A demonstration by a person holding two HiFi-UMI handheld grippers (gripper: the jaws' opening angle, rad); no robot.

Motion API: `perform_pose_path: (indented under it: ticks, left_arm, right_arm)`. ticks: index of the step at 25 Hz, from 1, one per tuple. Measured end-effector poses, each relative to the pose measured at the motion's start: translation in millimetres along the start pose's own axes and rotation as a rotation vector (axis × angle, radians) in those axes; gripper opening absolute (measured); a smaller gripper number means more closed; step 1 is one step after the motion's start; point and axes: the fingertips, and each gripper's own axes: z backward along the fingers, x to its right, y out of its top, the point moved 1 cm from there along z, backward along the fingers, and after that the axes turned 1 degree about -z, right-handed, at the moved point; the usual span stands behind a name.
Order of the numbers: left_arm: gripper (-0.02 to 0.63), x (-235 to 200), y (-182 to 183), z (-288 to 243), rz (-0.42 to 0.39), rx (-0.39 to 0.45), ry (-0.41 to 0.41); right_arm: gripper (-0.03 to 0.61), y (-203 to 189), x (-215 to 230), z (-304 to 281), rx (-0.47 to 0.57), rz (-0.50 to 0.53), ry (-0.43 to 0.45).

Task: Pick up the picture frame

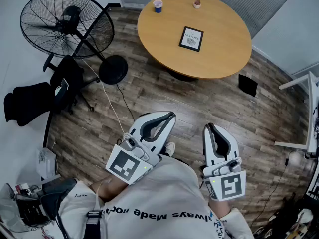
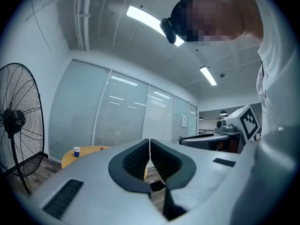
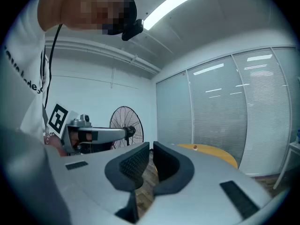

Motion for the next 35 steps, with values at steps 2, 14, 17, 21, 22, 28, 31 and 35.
perform_pose_path:
  ticks: [2,14,17,21,22,28,31,35]
  left_arm:
    - [0.031,-9.2,0.9,2.4,0.003,0.002,-0.001]
    - [0.031,-81.5,6.7,4.1,0.0,0.005,-0.021]
    - [0.031,-97.8,4.4,2.2,0.004,-0.007,-0.02]
    - [0.031,-111.9,2.3,-1.8,0.011,-0.015,-0.02]
    - [0.031,-114.4,1.6,-3.4,0.012,-0.017,-0.021]
    - [0.031,-121.4,-0.6,-22.9,0.013,-0.024,-0.036]
    - [0.031,-128.1,0.6,-38.3,0.007,-0.024,-0.031]
    - [0.031,-138.6,3.1,-63.8,0.0,-0.021,-0.023]
  right_arm:
    - [0.049,1.7,-4.1,-8.4,-0.001,0.008,-0.002]
    - [0.049,16.5,-20.6,-78.4,0.03,-0.012,-0.026]
    - [0.049,15.2,-22.0,-93.5,0.02,-0.021,-0.03]
    - [0.049,13.1,-19.6,-105.0,0.006,-0.019,-0.043]
    - [0.049,12.7,-18.3,-107.0,0.004,-0.02,-0.048]
    - [0.049,8.4,-0.2,-118.3,-0.005,-0.021,-0.073]
    - [0.049,10.2,12.7,-126.7,-0.006,-0.012,-0.076]
    - [0.049,13.4,34.2,-141.5,-0.004,0.001,-0.073]
